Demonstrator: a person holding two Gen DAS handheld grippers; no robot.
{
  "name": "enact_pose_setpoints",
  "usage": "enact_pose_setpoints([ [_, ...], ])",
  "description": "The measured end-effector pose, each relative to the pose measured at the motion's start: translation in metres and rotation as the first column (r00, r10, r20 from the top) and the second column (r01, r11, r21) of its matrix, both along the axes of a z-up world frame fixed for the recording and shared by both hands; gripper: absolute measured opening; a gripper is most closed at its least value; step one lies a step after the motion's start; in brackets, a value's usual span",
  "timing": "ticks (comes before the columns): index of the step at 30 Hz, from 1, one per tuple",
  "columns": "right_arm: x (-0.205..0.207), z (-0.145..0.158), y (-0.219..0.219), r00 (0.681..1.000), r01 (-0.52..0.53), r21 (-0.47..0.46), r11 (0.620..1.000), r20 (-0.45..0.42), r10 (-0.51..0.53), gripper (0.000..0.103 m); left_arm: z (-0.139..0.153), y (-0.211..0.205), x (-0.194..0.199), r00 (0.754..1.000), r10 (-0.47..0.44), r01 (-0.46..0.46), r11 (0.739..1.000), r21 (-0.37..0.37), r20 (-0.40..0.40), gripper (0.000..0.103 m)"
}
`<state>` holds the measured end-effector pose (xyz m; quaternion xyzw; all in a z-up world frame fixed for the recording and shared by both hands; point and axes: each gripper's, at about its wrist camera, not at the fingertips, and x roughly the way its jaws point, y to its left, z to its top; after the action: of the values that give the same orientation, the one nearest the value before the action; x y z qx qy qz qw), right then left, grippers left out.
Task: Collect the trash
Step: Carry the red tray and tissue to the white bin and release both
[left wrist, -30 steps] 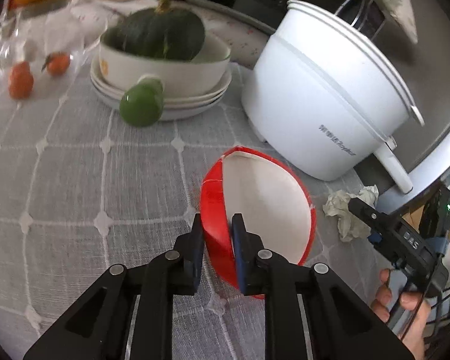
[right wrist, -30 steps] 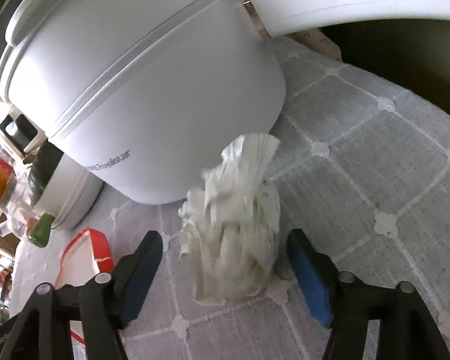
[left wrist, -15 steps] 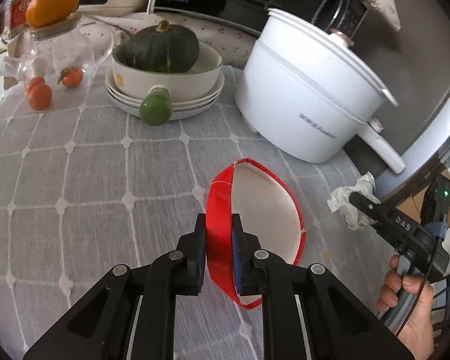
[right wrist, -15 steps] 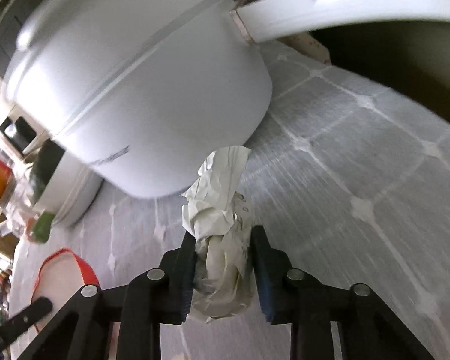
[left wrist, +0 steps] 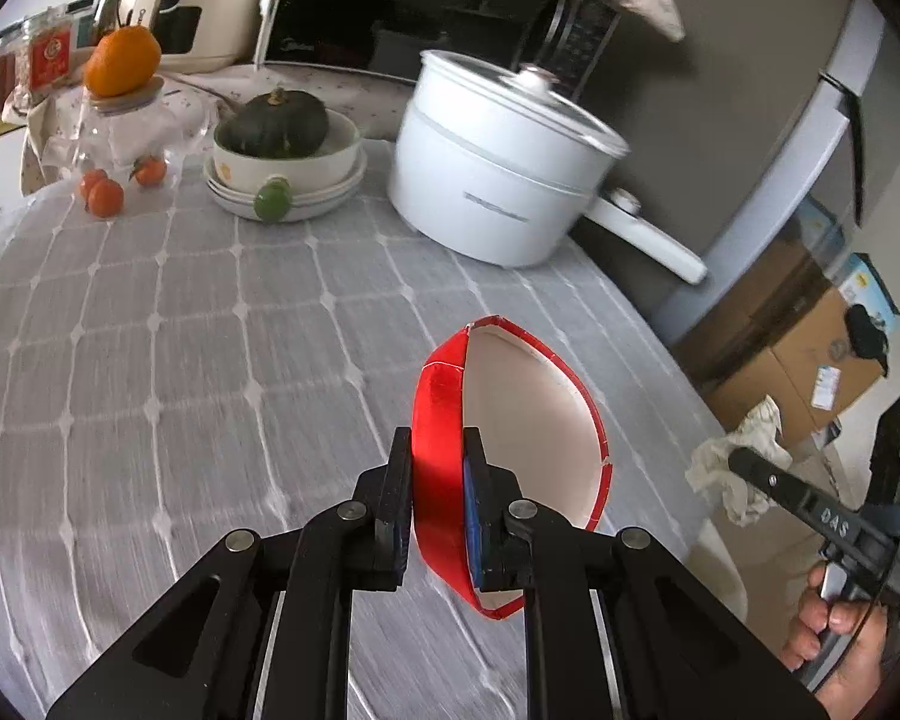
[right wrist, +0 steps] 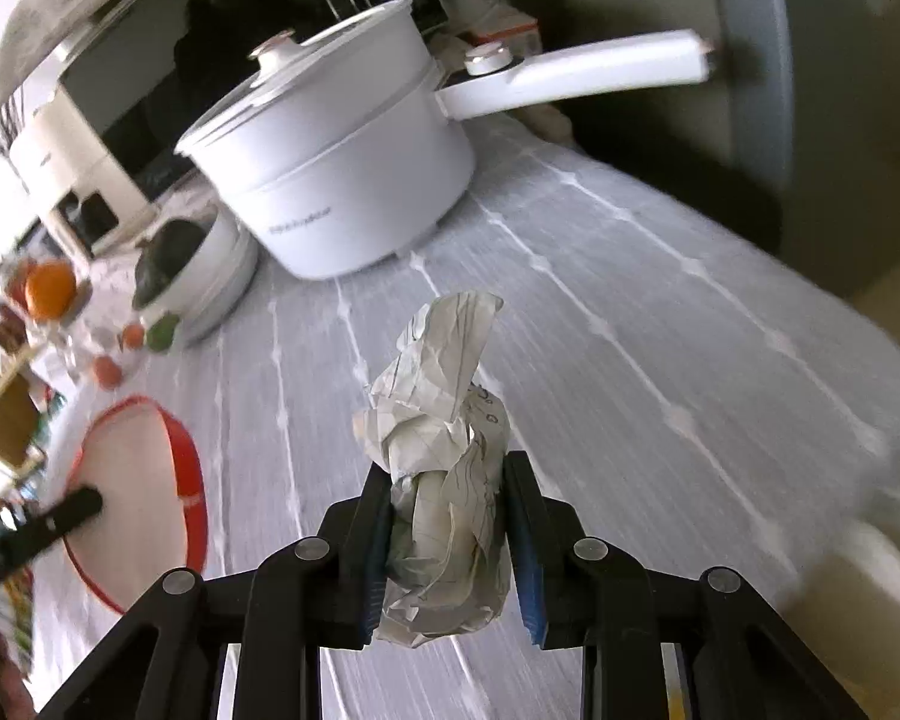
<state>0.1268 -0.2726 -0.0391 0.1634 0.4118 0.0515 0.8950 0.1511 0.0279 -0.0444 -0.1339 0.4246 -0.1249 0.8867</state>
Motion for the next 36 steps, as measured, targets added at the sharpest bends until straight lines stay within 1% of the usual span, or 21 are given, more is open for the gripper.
enact_pose_setpoints([
  [5, -0.058, 0.02, -0.005, 1.0, -0.002, -0.09, 0.996, 0.013, 0.004, 0.031, 0.009, -0.023, -0.035, 0.998, -0.062, 0.062, 0.998, -0.001, 0.019, 0.015],
  [8, -0.087, 0.023, -0.017, 1.0, 0.017, -0.118, 0.993, 0.006, -0.016, 0.031, 0.011, -0.039, -0.049, 0.993, -0.111, 0.111, 0.994, 0.004, 0.027, 0.015],
  [11, -0.106, 0.023, -0.034, 0.998, 0.05, -0.136, 0.989, -0.017, -0.053, 0.031, 0.012, -0.062, -0.061, 0.983, -0.181, 0.181, 0.983, 0.012, 0.036, 0.015],
  [12, -0.112, 0.022, -0.043, 0.997, 0.066, -0.133, 0.989, -0.028, -0.07, 0.031, 0.012, -0.074, -0.066, 0.976, -0.216, 0.215, 0.976, 0.031, 0.039, 0.015],
  [14, -0.124, 0.02, -0.06, 0.993, 0.104, -0.113, 0.988, -0.052, -0.11, 0.031, 0.01, -0.09, -0.072, 0.966, -0.258, 0.256, 0.965, 0.055, 0.037, 0.015],
  [17, -0.141, 0.014, -0.09, 0.981, 0.159, -0.072, 0.985, -0.1, -0.166, 0.031, 0.001, -0.118, -0.078, 0.949, -0.316, 0.315, 0.946, 0.073, 0.013, 0.015],
  [20, -0.152, 0.009, -0.11, 0.973, 0.192, -0.036, 0.981, -0.128, -0.195, 0.031, -0.007, -0.145, -0.082, 0.929, -0.37, 0.37, 0.925, 0.084, -0.01, 0.015],
  [23, -0.158, 0.005, -0.122, 0.966, 0.207, -0.031, 0.978, -0.151, -0.209, 0.032, -0.014, -0.173, -0.086, 0.906, -0.422, 0.422, 0.899, 0.113, -0.027, 0.015],
  [29, -0.166, -0.001, -0.139, 0.955, 0.24, -0.028, 0.97, -0.174, -0.241, 0.032, -0.042, -0.225, -0.088, 0.873, -0.479, 0.488, 0.857, 0.168, -0.092, 0.015],
  [33, -0.168, -0.005, -0.147, 0.948, 0.256, -0.027, 0.966, -0.187, -0.257, 0.033, -0.058, -0.245, -0.083, 0.859, -0.502, 0.512, 0.838, 0.187, -0.101, 0.015],
  [36, -0.169, -0.009, -0.152, 0.942, 0.268, -0.025, 0.963, -0.203, -0.268, 0.033, -0.067, -0.26, -0.084, 0.845, -0.526, 0.534, 0.815, 0.226, -0.097, 0.015],
])
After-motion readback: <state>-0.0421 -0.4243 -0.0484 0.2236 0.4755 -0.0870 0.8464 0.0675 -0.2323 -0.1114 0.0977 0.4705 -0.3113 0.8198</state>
